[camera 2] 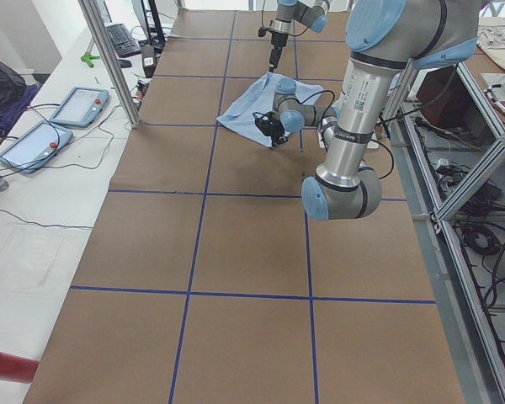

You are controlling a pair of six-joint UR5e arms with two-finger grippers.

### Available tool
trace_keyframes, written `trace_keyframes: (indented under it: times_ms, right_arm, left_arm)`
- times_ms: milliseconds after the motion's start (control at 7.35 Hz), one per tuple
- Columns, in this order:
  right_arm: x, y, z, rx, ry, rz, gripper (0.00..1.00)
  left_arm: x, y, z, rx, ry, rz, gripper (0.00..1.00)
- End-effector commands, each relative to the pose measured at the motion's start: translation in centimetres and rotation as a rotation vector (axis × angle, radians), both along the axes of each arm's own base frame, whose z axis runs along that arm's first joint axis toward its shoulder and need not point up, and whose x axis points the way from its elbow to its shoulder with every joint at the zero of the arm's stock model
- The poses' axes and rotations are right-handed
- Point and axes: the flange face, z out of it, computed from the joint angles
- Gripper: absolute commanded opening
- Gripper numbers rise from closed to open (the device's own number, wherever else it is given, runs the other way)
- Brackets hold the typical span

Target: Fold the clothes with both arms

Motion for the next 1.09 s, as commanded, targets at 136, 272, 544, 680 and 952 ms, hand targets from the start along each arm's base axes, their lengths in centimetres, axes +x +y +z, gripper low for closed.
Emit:
trace_keyframes:
  times_ms: [136, 272, 544, 680, 952]
  right_arm:
    - [0.1, 0.0, -0.1, 0.001, -0.001, 0.001, 1.0]
    - [0.2, -0.2, 0.1, -0.001, 0.001, 0.007, 1.0]
    - [0.4, -0.6, 0.3, -0.004, 0.005, 0.015, 1.0]
    - [0.4, -0.7, 0.3, -0.004, 0.005, 0.016, 1.0]
    - [0.3, -1.0, 0.9, -0.01, 0.017, 0.022, 1.0]
  left_arm:
    - [-4.2, -11.4, 0.3, 0.107, -0.068, -0.073, 0.0]
    - [-4.2, -15.7, 0.6, 0.127, -0.101, -0.094, 0.0]
    - [-5.4, -23.3, 1.3, 0.231, -0.116, -0.106, 0.0]
    - [-5.1, -25.6, 1.1, 0.305, -0.109, -0.083, 0.0]
    - [-1.2, -30.1, -2.6, 0.418, -0.048, -0.111, 0.0]
